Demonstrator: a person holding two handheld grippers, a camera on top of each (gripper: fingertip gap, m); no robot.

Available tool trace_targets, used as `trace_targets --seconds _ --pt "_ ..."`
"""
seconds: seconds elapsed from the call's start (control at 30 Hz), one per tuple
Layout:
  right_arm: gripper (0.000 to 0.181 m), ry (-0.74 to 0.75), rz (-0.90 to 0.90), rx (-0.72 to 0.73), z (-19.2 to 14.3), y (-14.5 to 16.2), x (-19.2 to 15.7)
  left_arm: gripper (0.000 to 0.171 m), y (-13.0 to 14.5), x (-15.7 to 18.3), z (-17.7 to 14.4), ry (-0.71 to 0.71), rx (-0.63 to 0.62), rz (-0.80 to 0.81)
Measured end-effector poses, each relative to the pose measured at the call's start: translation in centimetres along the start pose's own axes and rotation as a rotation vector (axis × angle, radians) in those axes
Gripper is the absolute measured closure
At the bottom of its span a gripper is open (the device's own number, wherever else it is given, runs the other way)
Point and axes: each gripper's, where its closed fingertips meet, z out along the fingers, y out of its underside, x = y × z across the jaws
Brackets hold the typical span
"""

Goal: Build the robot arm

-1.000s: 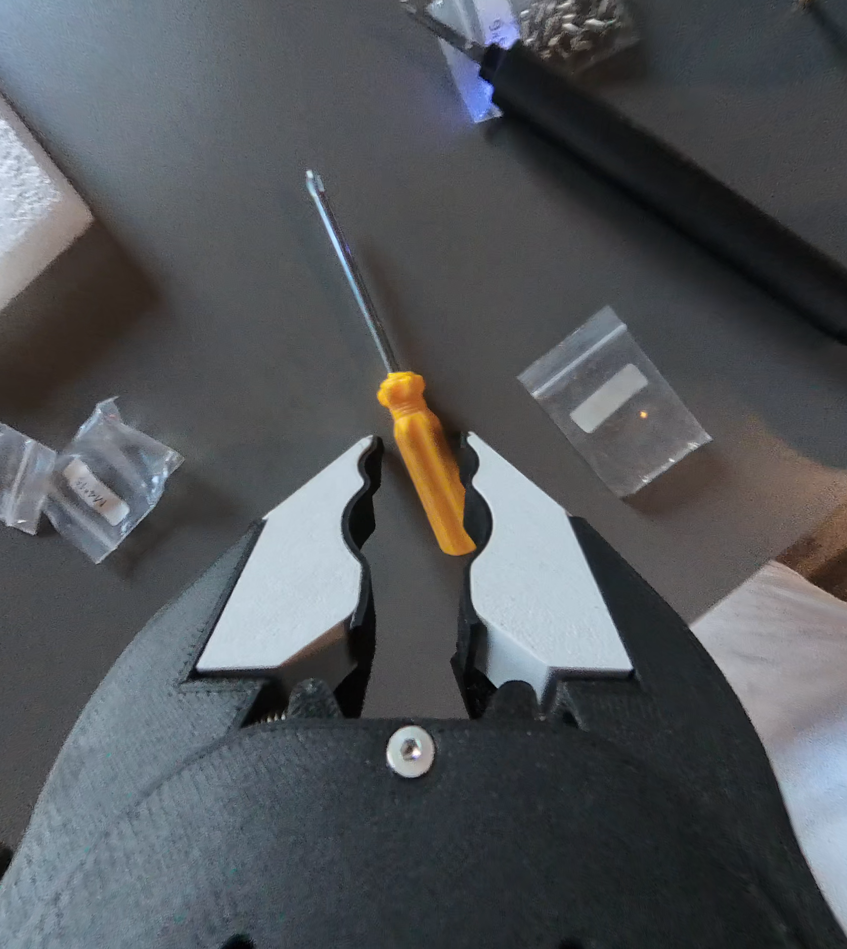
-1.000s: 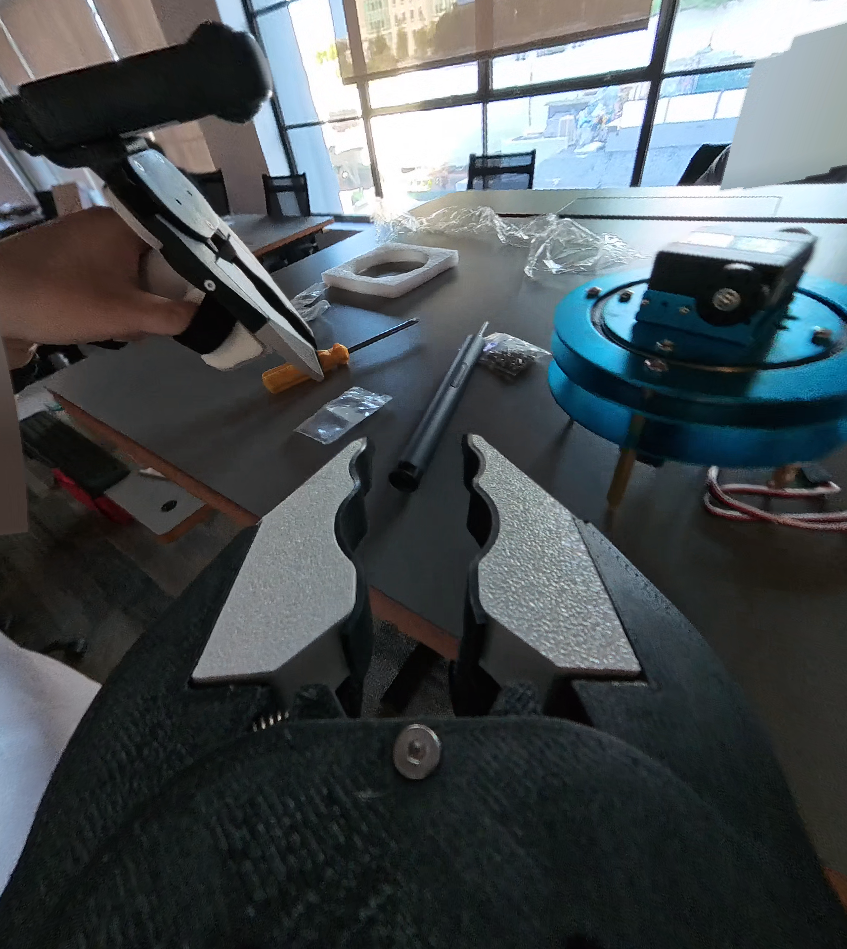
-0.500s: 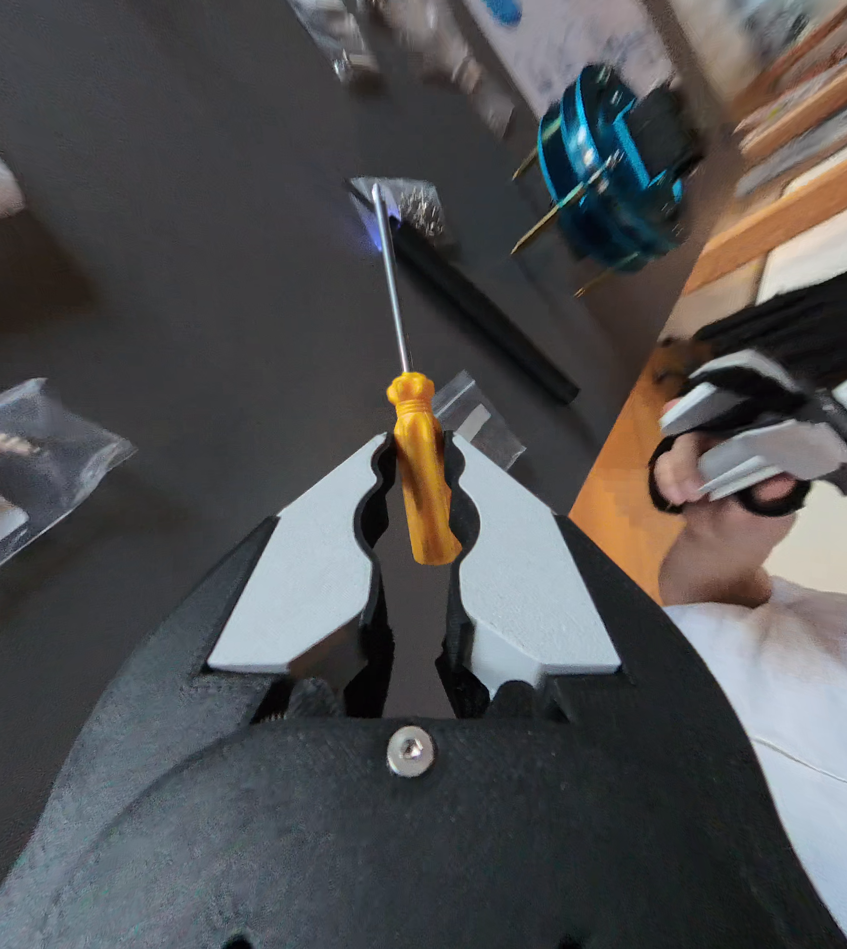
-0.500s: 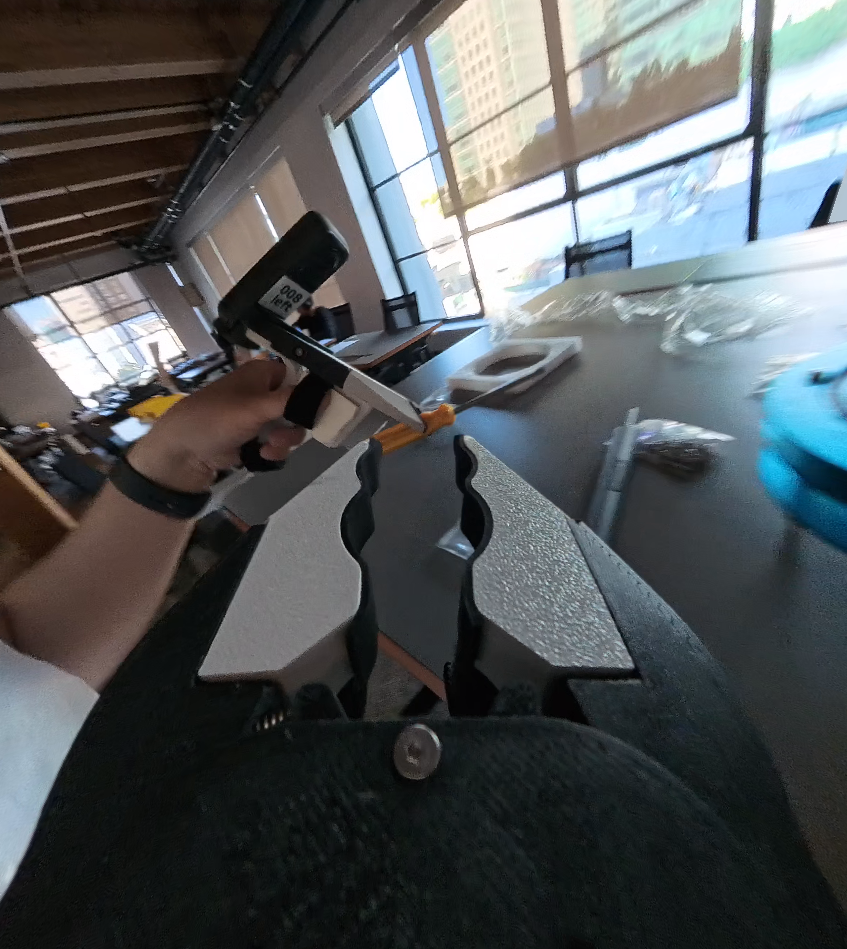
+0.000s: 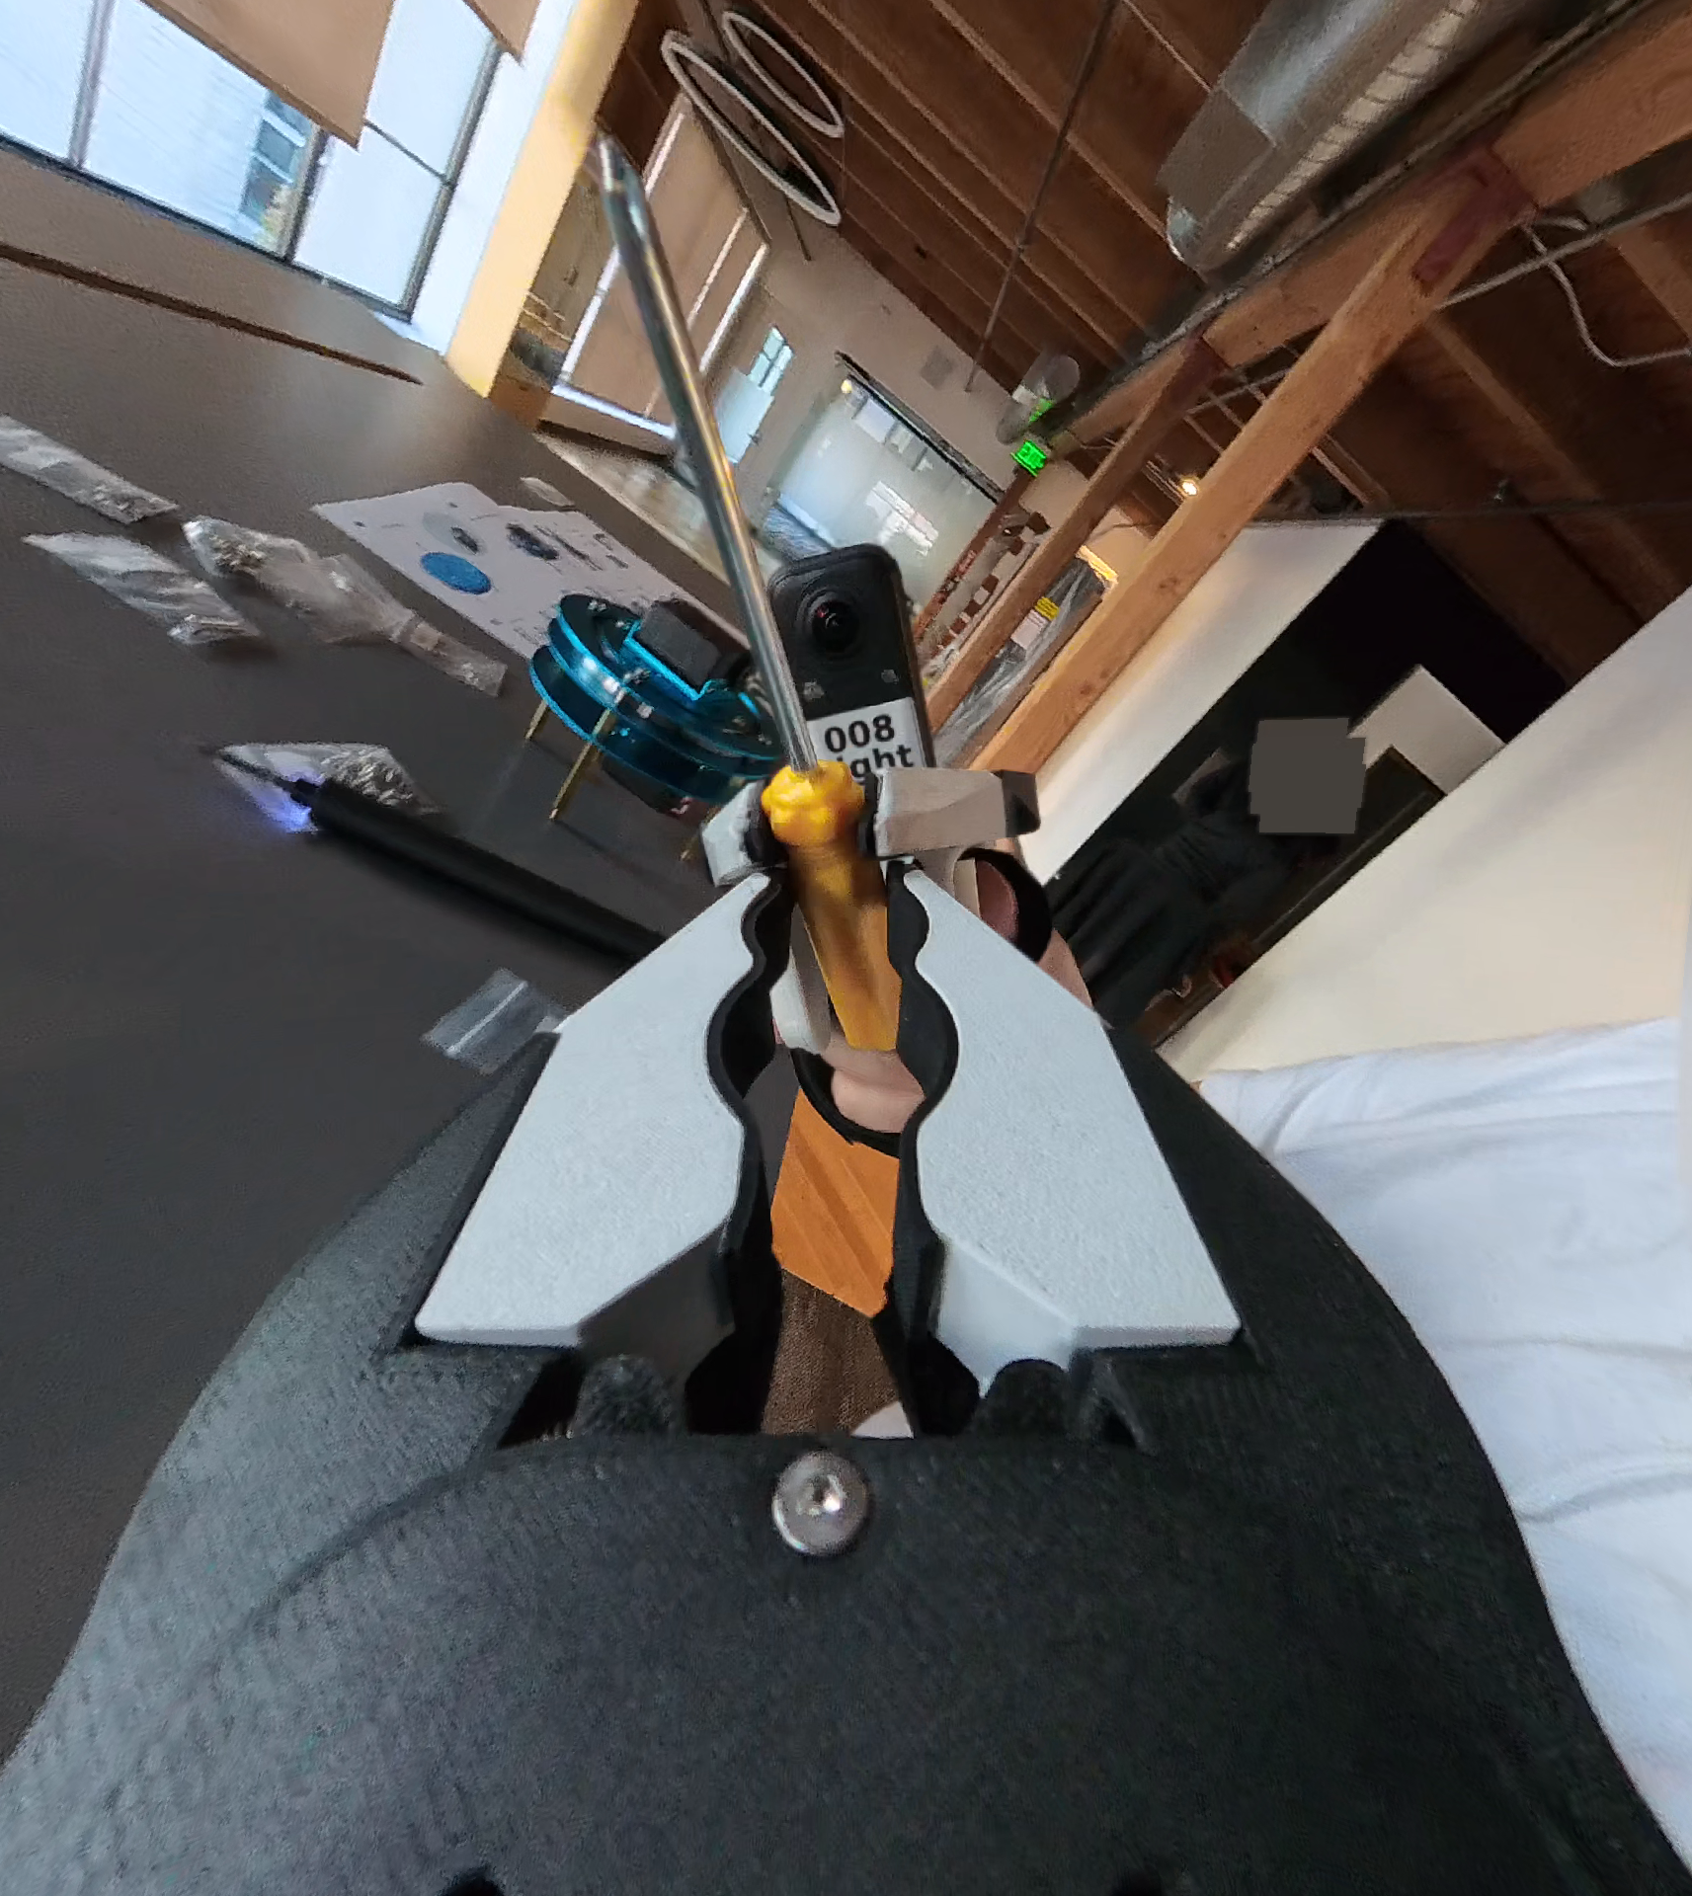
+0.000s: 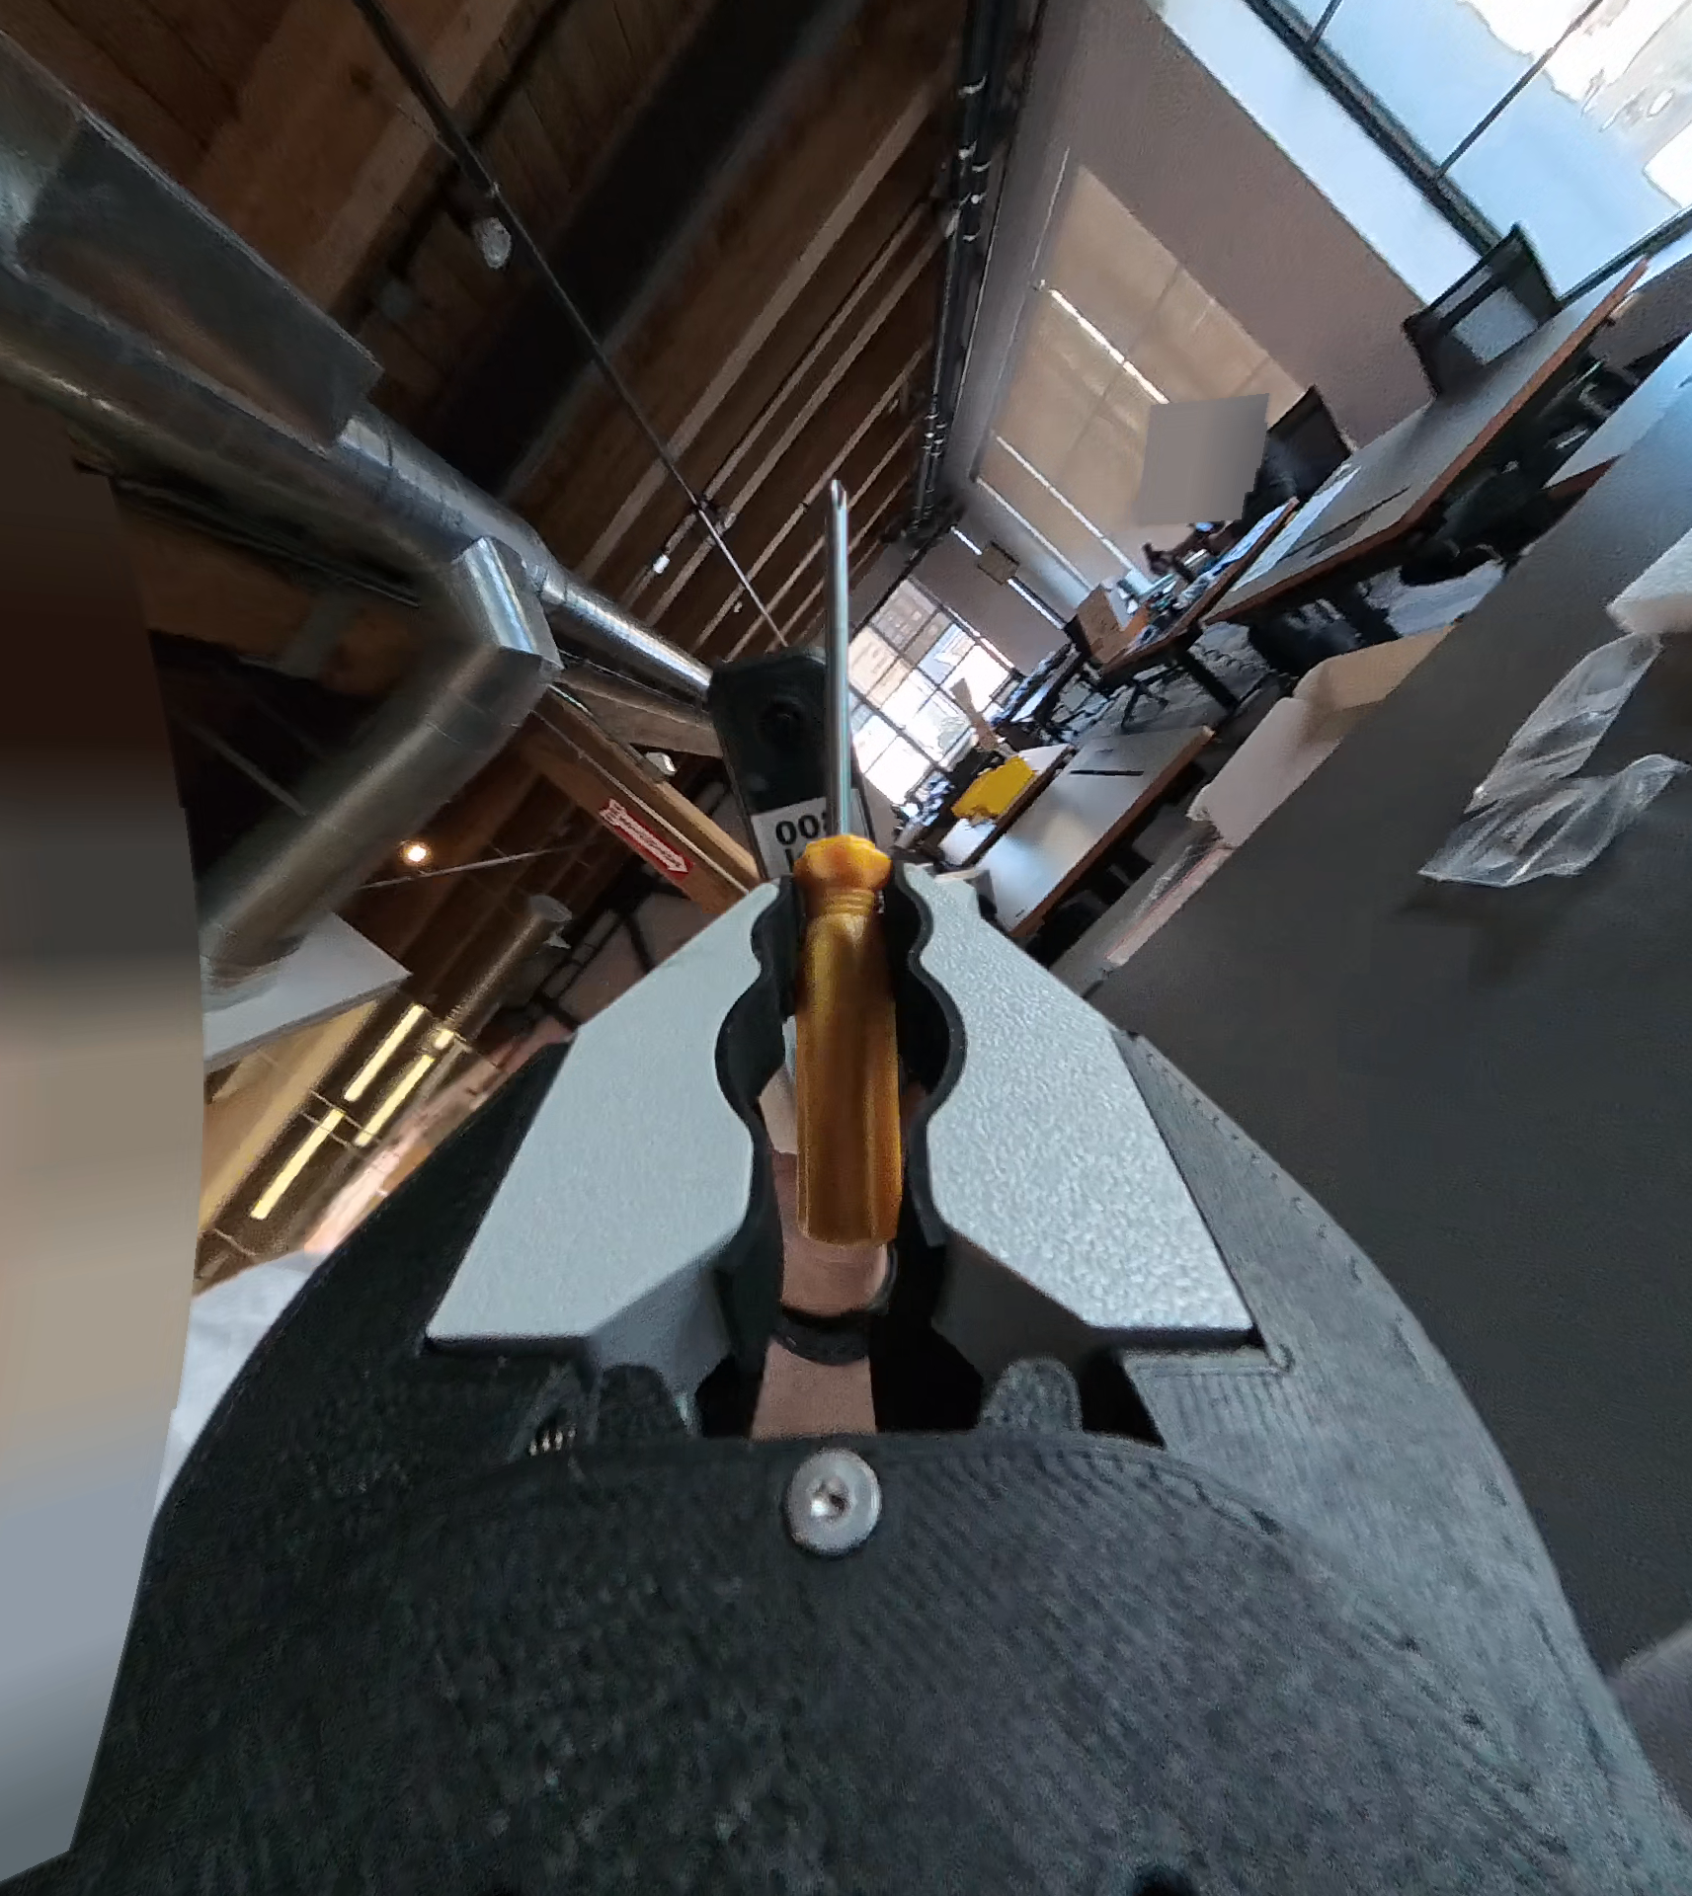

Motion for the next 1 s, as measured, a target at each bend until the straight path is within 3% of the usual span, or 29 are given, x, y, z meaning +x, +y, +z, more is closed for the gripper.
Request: trace_targets --seconds 0.17,0.23,0.3,0.4,0.6,0.7,0.83,1.0 --pt "0.167 0.032 -0.172 -0.035 -2.6 -2.1 -3.1 0.15 -1.5 3.2 3.0 0.092 0.032 0.077" --pt "0.167 0.059 -0.277 0.0 -4.9 -3.9 -4.8 0.133 -2.0 4.7 4.7 0.117 0.051 0.094" --pt "0.166 0.103 -0.374 0.034 -8.6 -5.8 -6.4 0.132 -2.1 5.4 6.6 0.092 0.058 0.126" --pt "0.166 0.286 -0.565 0.052 -17.9 -8.8 -7.8 0.132 -0.9 6.3 10.4 0.039 0.045 0.176" --pt "0.167 0.786 -0.832 0.0 -44.5 -16.6 -10.6 0.134 1.8 7.6 19.8 -0.072 0.101 0.226" --pt "0.166 0.928 -0.886 -0.033 -55.0 -20.2 -11.6 0.135 2.6 8.1 24.7 -0.096 0.161 0.202" --pt "0.167 0.984 -0.872 -0.119 -63.2 -23.1 -9.9 0.135 3.5 8.5 30.7 -0.129 0.17 0.194" --pt "0.166 1.042 -0.971 -0.264 -69.1 -25.7 -6.0 0.134 6.5 6.8 37.3 -0.222 0.05 0.251"
